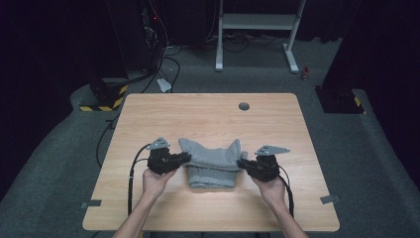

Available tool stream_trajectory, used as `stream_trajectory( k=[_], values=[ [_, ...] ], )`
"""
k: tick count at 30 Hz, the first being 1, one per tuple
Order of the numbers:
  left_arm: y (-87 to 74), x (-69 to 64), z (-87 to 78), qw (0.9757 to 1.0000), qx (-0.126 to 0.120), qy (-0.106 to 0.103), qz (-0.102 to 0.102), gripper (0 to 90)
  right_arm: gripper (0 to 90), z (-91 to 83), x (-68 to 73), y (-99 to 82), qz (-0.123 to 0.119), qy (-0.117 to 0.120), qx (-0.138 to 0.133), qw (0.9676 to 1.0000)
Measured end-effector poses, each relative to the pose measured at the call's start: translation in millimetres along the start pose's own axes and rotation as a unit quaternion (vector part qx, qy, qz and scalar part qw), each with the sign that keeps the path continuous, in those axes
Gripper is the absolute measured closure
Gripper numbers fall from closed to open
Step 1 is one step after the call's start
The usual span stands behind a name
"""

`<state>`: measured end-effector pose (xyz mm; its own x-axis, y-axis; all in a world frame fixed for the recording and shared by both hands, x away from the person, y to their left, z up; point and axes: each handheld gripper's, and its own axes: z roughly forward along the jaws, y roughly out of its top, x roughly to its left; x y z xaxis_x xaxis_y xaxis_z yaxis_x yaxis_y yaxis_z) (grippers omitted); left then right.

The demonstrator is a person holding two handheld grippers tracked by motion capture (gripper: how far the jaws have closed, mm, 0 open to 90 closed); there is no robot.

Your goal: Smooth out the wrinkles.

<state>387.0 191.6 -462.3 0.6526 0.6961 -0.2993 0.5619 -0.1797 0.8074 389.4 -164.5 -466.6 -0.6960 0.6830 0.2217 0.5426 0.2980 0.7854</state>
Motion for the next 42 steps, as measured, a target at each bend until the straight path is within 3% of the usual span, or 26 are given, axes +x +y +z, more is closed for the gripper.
stream_trajectory(
  k=[17, 22, 24, 31, 36, 42],
  values=[
    [-26.1, -7.3, 4.3, 0.9985, 0.043, 0.018, 0.027, 79.4, 82.4, 7.2, 10.2, -25.6, -0.02, -0.02, 0.048, 0.9985],
    [-32.0, -9.2, 9.2, 0.9975, 0.063, 0.024, 0.021, 79.4, 81.7, 12.6, 12.1, -29.8, -0.034, -0.028, 0.071, 0.9965],
    [-34.5, -11.6, 13.8, 0.9961, 0.076, 0.033, 0.03, 79.3, 81.1, 16.3, 13.2, -33.0, -0.04, -0.036, 0.083, 0.9951],
    [-33.7, -6.4, 20.4, 0.9967, 0.072, 0.031, 0.018, 79.2, 81.8, 23.9, 12.9, -34.5, -0.064, -0.071, 0.086, 0.9917],
    [-31.4, -0.7, 27.8, 0.9977, 0.058, 0.033, 0.0, 79.3, 82.0, 27.9, 4.5, -31.1, -0.057, -0.079, 0.085, 0.9916],
    [-22.2, 1.0, 35.1, 0.9971, 0.059, 0.048, 0.007, 79.4, 82.0, 32.8, -3.7, -20.0, -0.054, -0.092, 0.093, 0.99]
  ],
)
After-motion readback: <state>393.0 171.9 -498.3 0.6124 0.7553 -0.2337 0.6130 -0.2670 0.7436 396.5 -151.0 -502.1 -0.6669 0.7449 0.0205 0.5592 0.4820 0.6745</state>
